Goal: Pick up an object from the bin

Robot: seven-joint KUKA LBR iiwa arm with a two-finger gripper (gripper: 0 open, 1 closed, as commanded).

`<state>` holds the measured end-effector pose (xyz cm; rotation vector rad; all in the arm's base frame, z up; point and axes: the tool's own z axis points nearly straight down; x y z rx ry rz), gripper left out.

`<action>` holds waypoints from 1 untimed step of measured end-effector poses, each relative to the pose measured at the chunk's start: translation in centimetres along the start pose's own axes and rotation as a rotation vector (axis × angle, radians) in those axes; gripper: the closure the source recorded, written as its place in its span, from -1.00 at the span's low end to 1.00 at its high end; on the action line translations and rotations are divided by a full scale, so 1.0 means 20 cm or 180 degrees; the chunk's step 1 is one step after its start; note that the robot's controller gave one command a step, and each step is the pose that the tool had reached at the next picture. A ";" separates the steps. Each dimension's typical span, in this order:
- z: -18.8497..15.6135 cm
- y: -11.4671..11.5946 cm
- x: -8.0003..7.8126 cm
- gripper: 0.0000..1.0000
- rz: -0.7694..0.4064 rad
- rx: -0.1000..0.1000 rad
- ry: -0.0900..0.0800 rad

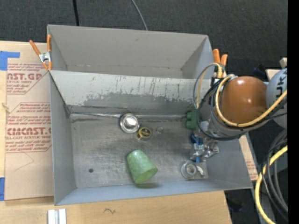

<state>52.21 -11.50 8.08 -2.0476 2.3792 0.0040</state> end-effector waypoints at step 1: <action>-0.63 -0.16 0.06 1.00 -0.0096 0.0031 0.0008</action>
Offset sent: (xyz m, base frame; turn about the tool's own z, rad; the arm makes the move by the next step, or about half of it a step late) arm 0.0281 -0.0177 0.1223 -0.0324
